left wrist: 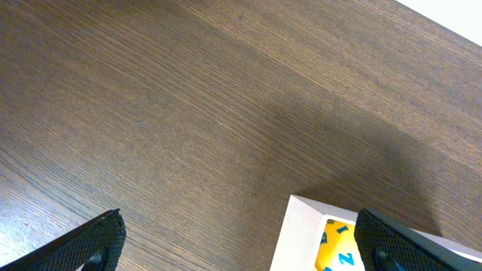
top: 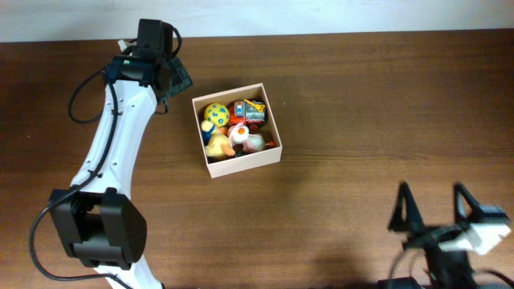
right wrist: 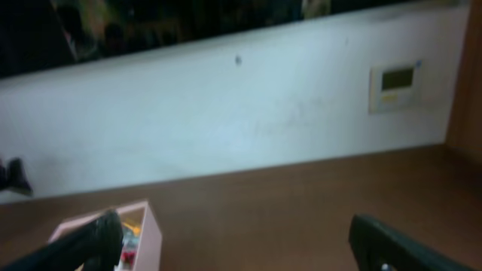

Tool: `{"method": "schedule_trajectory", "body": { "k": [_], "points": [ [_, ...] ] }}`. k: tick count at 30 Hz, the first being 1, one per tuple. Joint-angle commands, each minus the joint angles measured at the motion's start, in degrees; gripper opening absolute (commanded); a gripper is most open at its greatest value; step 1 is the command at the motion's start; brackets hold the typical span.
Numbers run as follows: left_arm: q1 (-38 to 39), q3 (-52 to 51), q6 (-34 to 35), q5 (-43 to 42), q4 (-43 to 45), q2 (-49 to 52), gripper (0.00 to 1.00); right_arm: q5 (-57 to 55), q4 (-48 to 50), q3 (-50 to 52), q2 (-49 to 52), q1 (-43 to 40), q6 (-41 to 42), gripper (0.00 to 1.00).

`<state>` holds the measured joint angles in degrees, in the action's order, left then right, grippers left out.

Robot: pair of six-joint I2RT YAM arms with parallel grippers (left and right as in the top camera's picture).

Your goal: Pack container

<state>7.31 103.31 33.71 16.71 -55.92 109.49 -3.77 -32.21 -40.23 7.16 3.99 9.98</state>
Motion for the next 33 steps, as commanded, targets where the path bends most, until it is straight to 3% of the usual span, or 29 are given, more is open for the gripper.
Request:
{"method": "schedule_trajectory", "body": {
  "k": [1, 4, 9, 33],
  "points": [
    [-0.2, 0.7, 0.6, 0.0, 0.1, -0.9, 0.99, 0.5, 8.3, 10.7, -1.3, -1.4, 0.0, 0.99],
    [-0.2, 0.7, 0.6, 0.0, 0.1, -0.9, 0.99, 0.5, 17.6, 19.7, -1.4, -2.3, 0.0, 0.99],
    [-0.2, 0.7, 0.6, 0.0, 0.1, -0.9, 0.99, 1.2, 24.9, 28.5, -3.5, -3.7, 0.0, 0.99],
    [-0.2, 0.7, 0.6, 0.0, 0.1, -0.9, 0.99, 0.9, 25.3, 38.7, -6.9, -6.0, -0.3, 0.99]
  ]
}}
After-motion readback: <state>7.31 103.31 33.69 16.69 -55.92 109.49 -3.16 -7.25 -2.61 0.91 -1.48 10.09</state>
